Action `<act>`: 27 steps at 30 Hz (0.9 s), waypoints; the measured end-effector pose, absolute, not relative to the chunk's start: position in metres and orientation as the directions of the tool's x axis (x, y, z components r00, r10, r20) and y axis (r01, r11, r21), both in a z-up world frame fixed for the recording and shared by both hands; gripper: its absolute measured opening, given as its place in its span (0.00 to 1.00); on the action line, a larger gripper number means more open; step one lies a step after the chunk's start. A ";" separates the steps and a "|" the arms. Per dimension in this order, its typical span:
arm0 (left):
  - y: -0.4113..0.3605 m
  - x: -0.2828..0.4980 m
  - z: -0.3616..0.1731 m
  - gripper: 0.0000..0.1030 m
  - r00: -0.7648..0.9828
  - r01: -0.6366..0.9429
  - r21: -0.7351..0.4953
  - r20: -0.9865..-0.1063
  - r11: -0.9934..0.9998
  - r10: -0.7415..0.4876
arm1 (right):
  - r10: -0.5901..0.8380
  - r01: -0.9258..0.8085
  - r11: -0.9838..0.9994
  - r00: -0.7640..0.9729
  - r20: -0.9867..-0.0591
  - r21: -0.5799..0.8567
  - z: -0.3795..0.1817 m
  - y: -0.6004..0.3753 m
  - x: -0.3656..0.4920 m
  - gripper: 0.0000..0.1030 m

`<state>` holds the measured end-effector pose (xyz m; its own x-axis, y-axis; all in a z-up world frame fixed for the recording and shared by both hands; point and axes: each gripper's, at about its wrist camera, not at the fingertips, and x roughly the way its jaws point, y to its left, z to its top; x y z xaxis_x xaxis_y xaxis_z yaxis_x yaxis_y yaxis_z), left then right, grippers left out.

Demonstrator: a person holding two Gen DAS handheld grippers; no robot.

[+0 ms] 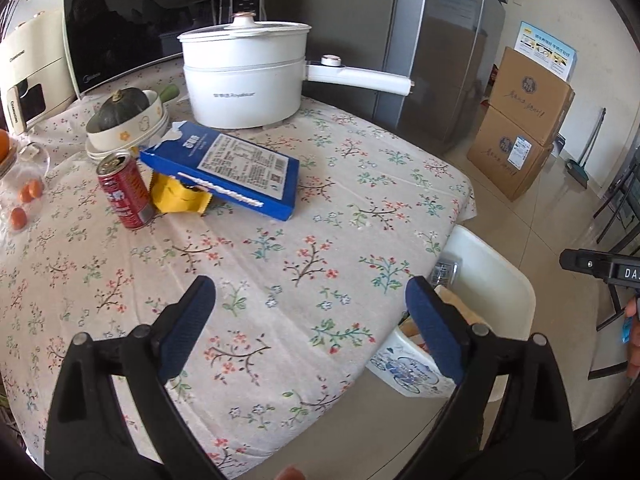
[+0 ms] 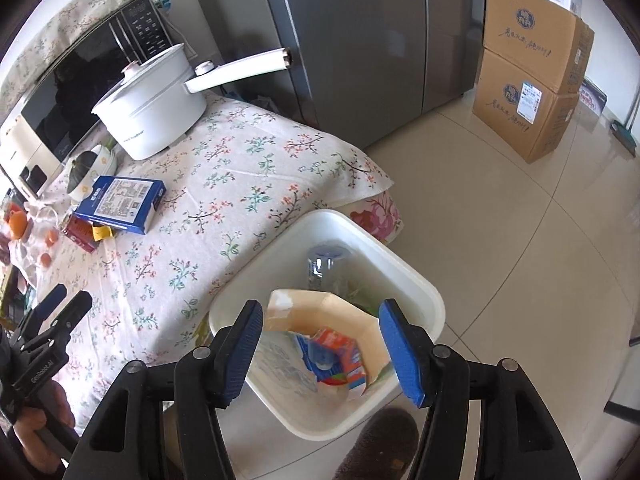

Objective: Collect trash
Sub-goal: 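Open the right tool to drop the milk carton into the bin, then grasp the red milk can with the left tool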

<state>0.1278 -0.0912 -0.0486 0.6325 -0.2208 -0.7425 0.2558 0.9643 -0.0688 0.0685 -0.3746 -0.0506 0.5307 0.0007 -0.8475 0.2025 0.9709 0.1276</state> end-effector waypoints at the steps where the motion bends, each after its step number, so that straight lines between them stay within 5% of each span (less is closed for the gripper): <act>1: -0.083 0.129 -0.049 0.93 0.631 0.235 -0.063 -0.749 0.970 -0.202 | 0.001 0.195 0.973 0.530 -0.848 0.122 -0.050 -0.368 0.072 0.60; 27: 0.099 0.147 -0.064 0.93 0.599 -0.053 -0.049 -0.801 0.997 -0.007 | 0.044 0.014 0.998 0.544 -0.838 0.061 -0.058 -0.215 0.146 0.69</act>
